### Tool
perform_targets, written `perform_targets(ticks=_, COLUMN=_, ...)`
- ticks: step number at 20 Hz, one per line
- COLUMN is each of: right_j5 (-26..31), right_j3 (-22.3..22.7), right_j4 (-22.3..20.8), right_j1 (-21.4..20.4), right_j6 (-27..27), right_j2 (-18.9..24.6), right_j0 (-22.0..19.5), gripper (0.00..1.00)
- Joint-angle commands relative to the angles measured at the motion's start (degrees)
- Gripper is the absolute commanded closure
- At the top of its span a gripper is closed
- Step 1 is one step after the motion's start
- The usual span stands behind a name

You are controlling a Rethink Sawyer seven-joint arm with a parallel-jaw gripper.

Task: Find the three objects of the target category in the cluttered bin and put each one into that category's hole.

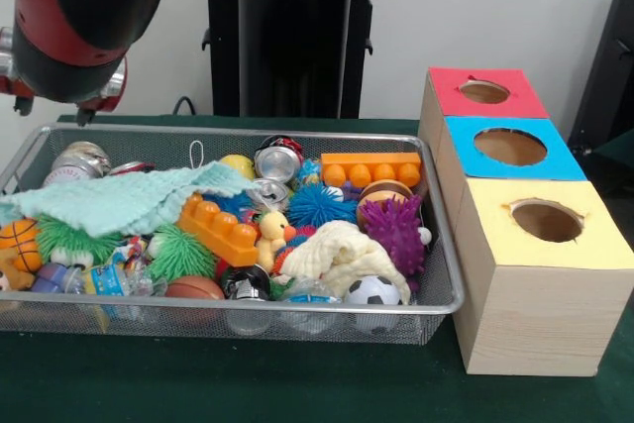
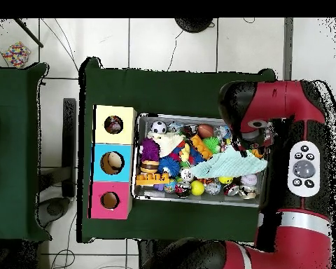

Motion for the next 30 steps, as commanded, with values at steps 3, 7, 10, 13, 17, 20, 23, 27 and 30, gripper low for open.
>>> perform_targets(ticks=3, right_j5=-5.59, right_j3=0.96, right_j4=-0.71, right_j1=0.63, right_j6=-14.25, right_j2=4.36, right_j0=-1.42, gripper=0.0)
perform_targets(ticks=7, right_j5=-5.16, right_j3=6.11, right_j4=7.59, right_j1=-0.47, right_j6=-8.79, right_j2=6.62, right_j0=-3.83, gripper=0.0)
perform_targets(ticks=10, right_j5=-5.55, right_j3=9.19, right_j4=11.91, right_j1=-1.19, right_j6=-4.5, right_j2=6.78, right_j0=-4.88, gripper=0.0)
perform_targets(ticks=13, right_j5=-5.97, right_j3=12.48, right_j4=17.62, right_j1=-1.5, right_j6=1.12, right_j2=6.85, right_j0=-5.89, gripper=0.0)
perform_targets(ticks=17, right_j5=-6.63, right_j3=16.27, right_j4=24.82, right_j1=-1.81, right_j6=3.3, right_j2=8.08, right_j0=-7.3, gripper=0.0)
perform_targets(ticks=20, right_j5=-9.16, right_j3=18.65, right_j4=29.33, right_j1=-1.8, right_j6=5.31, right_j2=8.21, right_j0=-7.66, gripper=0.0)
perform_targets(ticks=23, right_j5=-12.86, right_j3=20.45, right_j4=31.8, right_j1=-1.56, right_j6=6.81, right_j2=7.62, right_j0=-7.37, gripper=0.0)
perform_targets(ticks=27, right_j5=-22.22, right_j3=26.21, right_j4=38.44, right_j1=0.34, right_j6=4.44, right_j2=11.36, right_j0=-9.05, gripper=0.0)
perform_targets(ticks=30, right_j5=-24.48, right_j3=27.35, right_j4=38.74, right_j1=1.18, right_j6=3.45, right_j2=10.9, right_j0=-8.55, gripper=0.0)
